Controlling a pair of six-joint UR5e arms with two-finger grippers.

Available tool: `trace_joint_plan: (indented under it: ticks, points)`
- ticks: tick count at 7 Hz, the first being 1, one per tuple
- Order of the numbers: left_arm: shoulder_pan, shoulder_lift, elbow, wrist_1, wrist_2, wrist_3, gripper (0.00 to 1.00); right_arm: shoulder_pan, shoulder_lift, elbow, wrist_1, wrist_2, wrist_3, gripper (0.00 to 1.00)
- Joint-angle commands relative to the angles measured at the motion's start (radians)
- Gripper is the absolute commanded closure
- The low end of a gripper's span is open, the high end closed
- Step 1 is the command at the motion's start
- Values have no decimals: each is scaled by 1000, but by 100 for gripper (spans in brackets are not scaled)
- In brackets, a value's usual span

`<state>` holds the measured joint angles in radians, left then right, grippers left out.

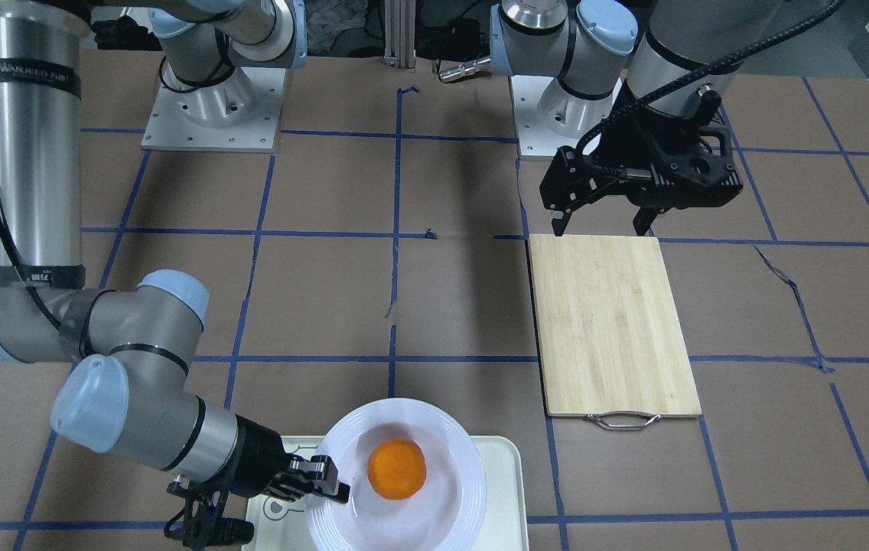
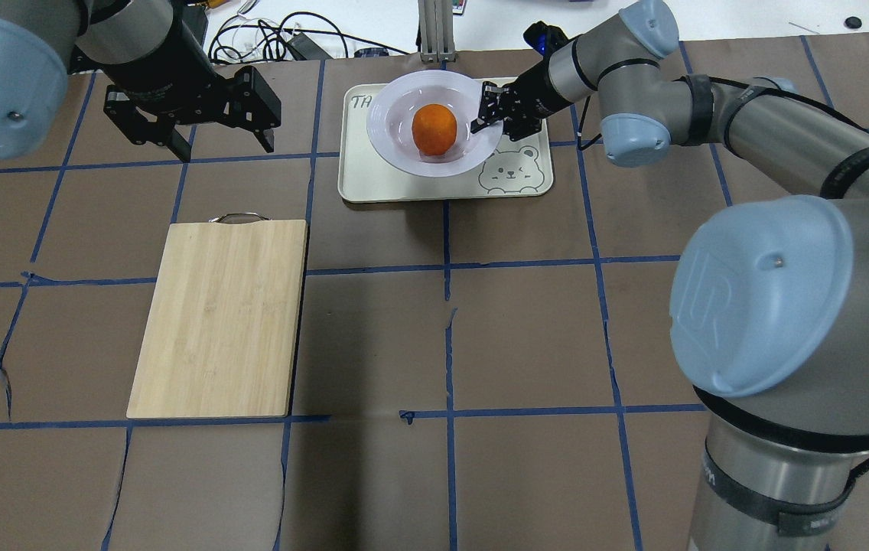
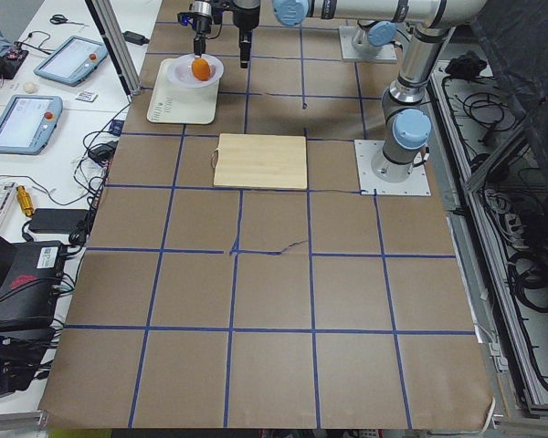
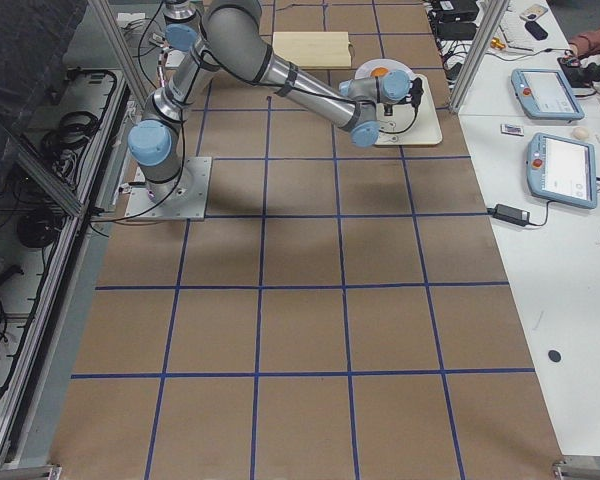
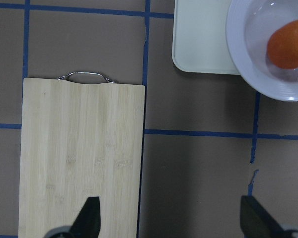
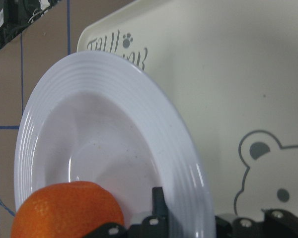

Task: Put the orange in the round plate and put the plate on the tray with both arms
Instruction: 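Slide the bowl with the right gripper farther from the robot onto the bear tray, then release the bowl rim and lift the right gripper away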

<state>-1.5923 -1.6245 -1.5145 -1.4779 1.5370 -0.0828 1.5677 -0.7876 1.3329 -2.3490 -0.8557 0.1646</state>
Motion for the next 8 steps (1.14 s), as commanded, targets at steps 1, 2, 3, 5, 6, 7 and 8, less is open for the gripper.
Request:
trace_joint_plan:
  ticks: [1, 2, 3, 5, 6, 7, 8]
  points:
    - [0, 0, -1, -1, 0, 0, 0, 0, 95, -104, 10, -35, 4, 100]
    - [0, 0, 0, 1, 0, 0, 0, 0, 116, -124, 10, -37, 4, 100]
    - [0, 0, -1, -1, 0, 0, 0, 0, 116, -126, 10, -37, 4, 100]
    - [0, 2, 0, 1, 0, 0, 0, 0, 117, -120, 8, -39, 4, 100]
    - [0, 0, -1, -1, 0, 0, 0, 0, 117, -116, 8, -45, 4, 94]
    - [0, 0, 0, 1, 0, 0, 0, 0, 113, -116, 8, -77, 6, 58]
    - [0, 0, -1, 1, 0, 0, 0, 0, 108, -113, 8, -81, 7, 18]
